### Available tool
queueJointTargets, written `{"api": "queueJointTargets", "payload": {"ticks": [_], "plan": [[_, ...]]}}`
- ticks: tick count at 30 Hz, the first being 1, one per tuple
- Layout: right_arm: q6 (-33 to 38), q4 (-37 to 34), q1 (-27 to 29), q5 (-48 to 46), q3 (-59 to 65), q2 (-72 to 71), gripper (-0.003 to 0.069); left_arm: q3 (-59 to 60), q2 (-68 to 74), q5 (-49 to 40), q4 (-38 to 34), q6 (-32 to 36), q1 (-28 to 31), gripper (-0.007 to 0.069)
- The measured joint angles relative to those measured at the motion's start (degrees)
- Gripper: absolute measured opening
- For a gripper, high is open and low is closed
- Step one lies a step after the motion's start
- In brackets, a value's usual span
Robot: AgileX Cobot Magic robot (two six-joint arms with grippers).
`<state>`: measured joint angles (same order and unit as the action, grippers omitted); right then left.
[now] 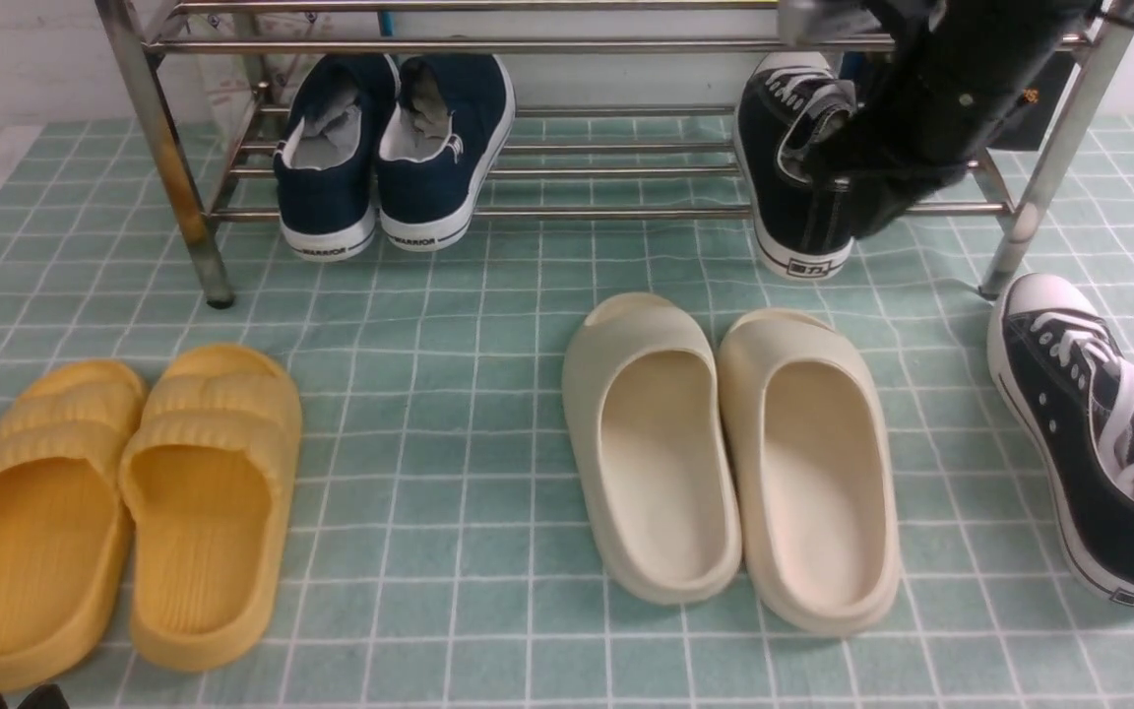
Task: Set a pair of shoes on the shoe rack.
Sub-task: Use the right arm to put a shoe into the shoe rack
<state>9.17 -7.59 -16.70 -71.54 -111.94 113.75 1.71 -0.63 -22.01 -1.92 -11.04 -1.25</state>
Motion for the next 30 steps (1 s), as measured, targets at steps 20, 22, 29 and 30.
{"api": "queueJointTargets", "payload": {"ticks": [20,22,29,30], "plan": [[-1.46,2.75,-0.75,18.22,9.89,4.95,0.0002,0.00,0.00,0.00,0.00,0.00,0.00,0.0239],[-3.67,5.52,-0.75,18.77,8.83,5.73,0.0002,0.00,0.00,0.00,0.00,0.00,0.00,0.0239],[-7.94,10.19,-0.85,17.57,4.25,7.74,0.0005,0.00,0.00,0.00,0.00,0.00,0.00,0.0239],[-7.95,10.24,-0.91,17.63,4.08,7.83,0.0005,0.00,0.00,0.00,0.00,0.00,0.00,0.0239]]}}
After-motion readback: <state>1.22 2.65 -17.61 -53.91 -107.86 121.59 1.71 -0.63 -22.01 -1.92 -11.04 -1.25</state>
